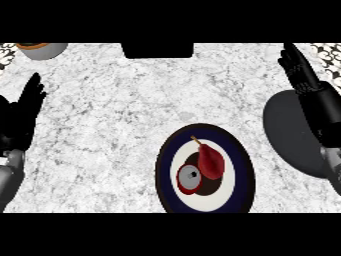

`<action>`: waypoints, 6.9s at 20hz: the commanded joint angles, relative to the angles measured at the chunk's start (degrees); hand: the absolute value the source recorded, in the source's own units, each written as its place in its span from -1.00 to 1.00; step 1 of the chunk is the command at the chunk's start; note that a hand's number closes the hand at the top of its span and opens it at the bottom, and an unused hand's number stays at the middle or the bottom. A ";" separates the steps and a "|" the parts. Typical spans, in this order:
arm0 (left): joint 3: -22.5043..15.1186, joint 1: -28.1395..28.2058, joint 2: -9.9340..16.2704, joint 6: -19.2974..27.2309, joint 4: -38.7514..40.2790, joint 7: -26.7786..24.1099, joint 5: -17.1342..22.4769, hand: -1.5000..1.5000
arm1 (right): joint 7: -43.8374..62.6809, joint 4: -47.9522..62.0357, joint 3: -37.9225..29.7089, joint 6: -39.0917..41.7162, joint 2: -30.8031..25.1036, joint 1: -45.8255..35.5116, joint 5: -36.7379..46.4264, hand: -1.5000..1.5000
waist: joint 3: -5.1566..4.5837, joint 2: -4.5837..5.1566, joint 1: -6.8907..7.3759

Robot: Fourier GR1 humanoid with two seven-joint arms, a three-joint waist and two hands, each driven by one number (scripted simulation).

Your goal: Pick the pear from the plate and place it in the pan

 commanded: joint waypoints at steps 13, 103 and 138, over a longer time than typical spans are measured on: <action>-10.24 6.45 -15.35 -12.10 -4.86 -3.32 10.11 0.00 | -30.87 0.04 25.81 -7.22 5.59 -7.87 38.14 -1.00 | -0.46 1.65 2.36; -3.22 11.15 -17.98 -17.00 -12.84 3.49 4.72 0.00 | 69.42 -14.52 19.15 -1.51 32.00 7.64 95.18 1.00 | -0.45 0.90 0.62; -3.34 10.00 -24.20 -17.80 -9.43 1.55 -0.46 0.00 | 6.24 52.66 -30.34 -46.41 7.97 -6.39 51.49 1.00 | -0.38 1.58 1.62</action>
